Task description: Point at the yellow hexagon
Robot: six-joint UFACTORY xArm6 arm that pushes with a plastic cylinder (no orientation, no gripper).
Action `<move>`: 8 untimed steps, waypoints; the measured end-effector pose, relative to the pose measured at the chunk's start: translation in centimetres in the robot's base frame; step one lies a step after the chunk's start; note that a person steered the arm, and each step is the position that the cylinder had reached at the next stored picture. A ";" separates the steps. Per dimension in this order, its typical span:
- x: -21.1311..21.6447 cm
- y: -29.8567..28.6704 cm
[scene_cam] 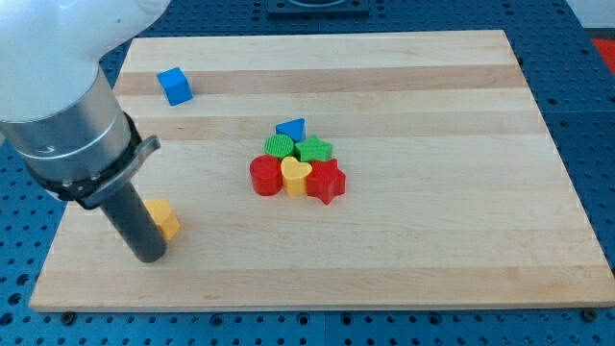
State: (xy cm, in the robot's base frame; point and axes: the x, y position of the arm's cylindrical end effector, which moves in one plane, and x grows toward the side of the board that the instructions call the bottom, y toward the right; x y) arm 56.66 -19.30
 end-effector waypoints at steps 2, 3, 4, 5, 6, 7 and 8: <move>-2.6 -5.9; -6.3 -3.3; -7.0 2.1; -7.0 5.9; -5.7 5.9; -4.9 5.9; -4.8 5.9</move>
State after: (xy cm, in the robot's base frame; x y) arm 51.88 -13.39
